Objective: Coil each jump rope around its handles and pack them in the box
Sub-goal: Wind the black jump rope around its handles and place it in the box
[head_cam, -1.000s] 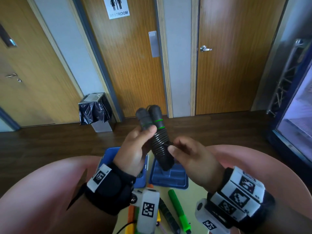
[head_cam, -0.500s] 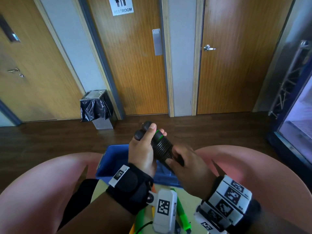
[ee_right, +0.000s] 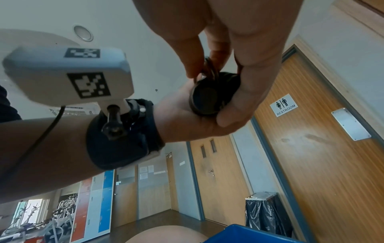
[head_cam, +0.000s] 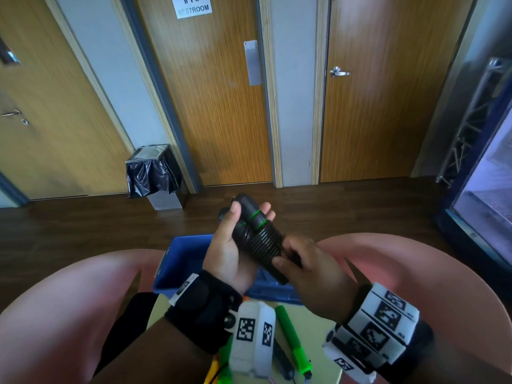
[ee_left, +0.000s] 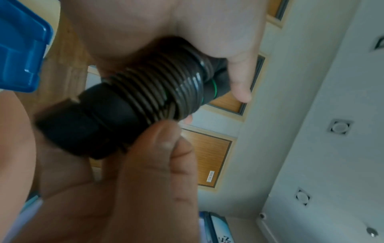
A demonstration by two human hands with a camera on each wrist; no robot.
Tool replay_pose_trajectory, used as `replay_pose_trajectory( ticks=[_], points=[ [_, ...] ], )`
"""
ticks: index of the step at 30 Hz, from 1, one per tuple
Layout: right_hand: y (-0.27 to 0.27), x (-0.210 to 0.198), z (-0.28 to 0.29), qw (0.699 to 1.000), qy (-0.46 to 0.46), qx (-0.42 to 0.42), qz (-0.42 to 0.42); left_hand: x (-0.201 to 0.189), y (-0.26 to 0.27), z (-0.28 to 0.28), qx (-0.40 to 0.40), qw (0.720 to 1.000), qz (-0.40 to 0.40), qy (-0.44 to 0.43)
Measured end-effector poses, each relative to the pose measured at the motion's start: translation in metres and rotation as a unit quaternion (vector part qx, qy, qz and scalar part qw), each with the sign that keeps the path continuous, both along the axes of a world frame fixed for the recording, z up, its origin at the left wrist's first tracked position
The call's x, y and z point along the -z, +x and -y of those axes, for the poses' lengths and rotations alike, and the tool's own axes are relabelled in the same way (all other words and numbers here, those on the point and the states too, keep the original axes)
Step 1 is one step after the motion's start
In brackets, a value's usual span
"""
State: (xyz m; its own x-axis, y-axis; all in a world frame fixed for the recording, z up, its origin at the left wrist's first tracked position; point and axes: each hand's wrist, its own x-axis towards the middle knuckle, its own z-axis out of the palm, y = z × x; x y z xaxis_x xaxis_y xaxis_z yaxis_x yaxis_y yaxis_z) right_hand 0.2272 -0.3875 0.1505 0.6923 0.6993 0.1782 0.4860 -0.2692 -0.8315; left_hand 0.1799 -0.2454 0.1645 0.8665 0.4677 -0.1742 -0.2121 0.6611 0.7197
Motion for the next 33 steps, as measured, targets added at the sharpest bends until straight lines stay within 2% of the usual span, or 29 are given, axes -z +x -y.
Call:
replay_pose_trajectory(
  ticks=[3, 7, 11, 13, 14, 17, 22, 25, 27, 29, 30, 33],
  points=[
    [0.001, -0.005, 0.000, 0.999, -0.030, 0.001, 0.026, 0.003, 0.003, 0.001, 0.030, 0.999, -0.003, -0.032],
    [0.003, -0.006, 0.000, 0.989, -0.067, 0.041, 0.127, 0.002, 0.008, 0.003, -0.013, 0.999, 0.005, -0.039],
    [0.004, -0.005, -0.007, 0.953, -0.112, 0.032, 0.281, 0.001, 0.007, 0.003, -0.042, 0.999, 0.006, -0.024],
    [0.000, -0.007, -0.014, 0.932, -0.161, 0.020, 0.323, 0.005, 0.004, 0.000, -0.055, 0.998, -0.004, -0.023],
    [-0.002, -0.009, -0.017, 0.928, -0.181, 0.018, 0.325, 0.006, 0.001, -0.002, -0.062, 0.998, -0.009, -0.024],
    [-0.004, -0.012, -0.029, 0.932, -0.138, -0.021, 0.335, 0.005, -0.008, -0.010, -0.076, 0.997, -0.013, -0.029],
    [-0.012, -0.016, -0.065, 0.949, -0.109, -0.106, 0.277, 0.002, -0.029, -0.038, -0.073, 0.997, -0.021, -0.033],
    [-0.023, -0.017, -0.091, 0.961, -0.062, -0.124, 0.239, 0.005, -0.041, -0.063, -0.064, 0.997, -0.030, -0.031],
    [-0.030, -0.016, -0.110, 0.963, -0.072, -0.137, 0.220, 0.005, -0.051, -0.084, -0.053, 0.998, -0.036, -0.022],
    [-0.036, -0.014, -0.129, 0.956, -0.102, -0.171, 0.217, 0.003, -0.061, -0.106, -0.024, 0.999, -0.041, -0.007],
    [-0.039, -0.013, -0.139, 0.943, -0.129, -0.182, 0.248, 0.002, -0.066, -0.117, -0.016, 0.999, -0.048, 0.004],
    [-0.048, -0.003, -0.166, 0.914, -0.176, -0.138, 0.339, 0.002, -0.071, -0.149, -0.056, 0.996, -0.065, 0.016]
  ],
)
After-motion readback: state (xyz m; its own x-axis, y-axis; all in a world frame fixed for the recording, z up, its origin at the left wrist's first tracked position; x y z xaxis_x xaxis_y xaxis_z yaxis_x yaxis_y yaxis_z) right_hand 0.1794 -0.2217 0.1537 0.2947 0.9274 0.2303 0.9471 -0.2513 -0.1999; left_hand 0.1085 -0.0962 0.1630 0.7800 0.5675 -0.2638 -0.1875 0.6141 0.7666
